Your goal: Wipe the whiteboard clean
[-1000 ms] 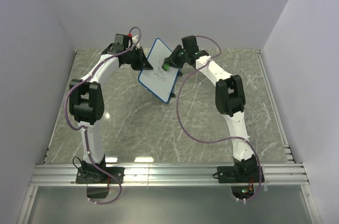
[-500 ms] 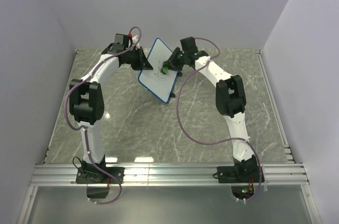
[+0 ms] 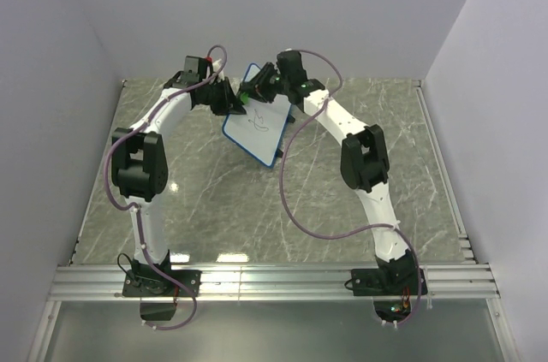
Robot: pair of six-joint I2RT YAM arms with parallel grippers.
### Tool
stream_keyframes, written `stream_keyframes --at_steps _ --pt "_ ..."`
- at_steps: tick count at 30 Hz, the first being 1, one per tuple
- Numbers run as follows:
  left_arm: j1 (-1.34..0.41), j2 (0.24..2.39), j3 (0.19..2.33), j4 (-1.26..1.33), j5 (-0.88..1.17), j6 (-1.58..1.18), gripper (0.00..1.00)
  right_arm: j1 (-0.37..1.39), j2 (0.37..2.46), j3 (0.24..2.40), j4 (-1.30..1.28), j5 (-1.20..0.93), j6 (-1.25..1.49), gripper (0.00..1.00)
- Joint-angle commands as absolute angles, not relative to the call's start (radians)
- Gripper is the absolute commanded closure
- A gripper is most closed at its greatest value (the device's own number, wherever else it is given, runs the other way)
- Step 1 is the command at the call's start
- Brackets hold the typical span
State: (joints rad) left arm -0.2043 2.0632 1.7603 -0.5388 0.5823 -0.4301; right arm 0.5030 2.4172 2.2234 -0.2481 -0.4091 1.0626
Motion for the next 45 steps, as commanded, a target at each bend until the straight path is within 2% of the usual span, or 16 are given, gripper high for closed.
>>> stream_keyframes --at_steps 1,5,9,16,20,31,38,41,45 --pt "-0.298 2.115 1.698 -0.798 0.517 -0.324 1.00 0.545 2.465 2.095 -0.383 -0.443 1.023 1.00" --pt "-0.298 2.118 1.710 -0.802 0.515 -0.324 1.00 0.541 2.427 1.985 -0.491 -0.384 0.954 1.00" --pt "-0.296 2.120 1.715 -0.804 0.511 -0.322 1.00 0.545 2.304 1.702 -0.416 -0.370 0.957 1.00" --pt "-0.296 2.114 1.710 -0.802 0.506 -0.322 1.00 0.574 2.261 1.589 -0.443 -0.340 0.922 1.00" --pt "-0.298 2.102 1.700 -0.799 0.505 -0.321 1.00 0.594 2.275 1.686 -0.442 -0.356 0.945 1.00" --pt "-0.298 2.085 1.681 -0.796 0.497 -0.321 1.00 0.650 2.407 2.193 -0.480 -0.374 1.107 1.00" --pt "-0.296 2.063 1.664 -0.790 0.488 -0.318 1.00 0.653 2.411 2.138 -0.538 -0.318 1.085 1.00" --pt "-0.296 2.059 1.661 -0.787 0.489 -0.319 1.00 0.647 2.434 2.173 -0.764 -0.186 1.013 1.00" --pt "-0.295 2.062 1.669 -0.788 0.495 -0.319 1.00 0.640 2.407 2.073 -0.841 -0.049 0.960 1.00"
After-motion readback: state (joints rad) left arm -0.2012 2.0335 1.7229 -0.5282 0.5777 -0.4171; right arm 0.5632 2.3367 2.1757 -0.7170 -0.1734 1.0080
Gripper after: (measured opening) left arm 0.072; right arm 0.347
